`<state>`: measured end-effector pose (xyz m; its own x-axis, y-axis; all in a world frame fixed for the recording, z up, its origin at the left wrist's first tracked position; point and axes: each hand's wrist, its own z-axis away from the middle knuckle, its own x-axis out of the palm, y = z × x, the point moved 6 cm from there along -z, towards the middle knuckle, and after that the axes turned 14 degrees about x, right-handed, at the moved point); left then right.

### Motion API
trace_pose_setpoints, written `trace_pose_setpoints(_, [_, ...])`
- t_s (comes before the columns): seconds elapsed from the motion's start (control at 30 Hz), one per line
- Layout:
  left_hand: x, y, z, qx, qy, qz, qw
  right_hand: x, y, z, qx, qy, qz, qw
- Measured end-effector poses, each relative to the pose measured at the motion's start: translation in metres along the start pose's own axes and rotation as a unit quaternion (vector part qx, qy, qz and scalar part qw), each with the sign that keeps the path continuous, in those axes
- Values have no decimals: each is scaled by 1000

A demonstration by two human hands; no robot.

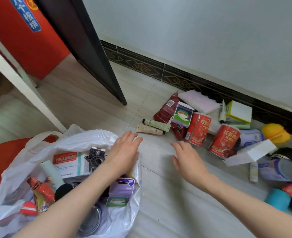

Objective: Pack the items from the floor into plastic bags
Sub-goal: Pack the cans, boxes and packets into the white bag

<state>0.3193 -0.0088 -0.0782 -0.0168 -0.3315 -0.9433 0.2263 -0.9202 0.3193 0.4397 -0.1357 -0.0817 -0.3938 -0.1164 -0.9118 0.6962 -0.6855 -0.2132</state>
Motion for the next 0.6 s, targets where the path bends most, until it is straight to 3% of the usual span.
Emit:
trace_pose_setpoints(0.1, [16,-17,-39,-4,-39,-13,999,2,-15,-40,-43,-17,62,997])
trace_pose_setpoints(0.3, [45,-44,-73,-34,-77,31,996,6,-35,-111,-30,-7,42,999])
trace_pose_setpoints(0.43, [56,-49,-80,-56,-71,10,996,21,-33,-118,19,-16,102,994])
trace_pose_setpoints(0.6, [53,-49,-91,-82,-33,-55,995,23,-35,-114,46,-9,87,995])
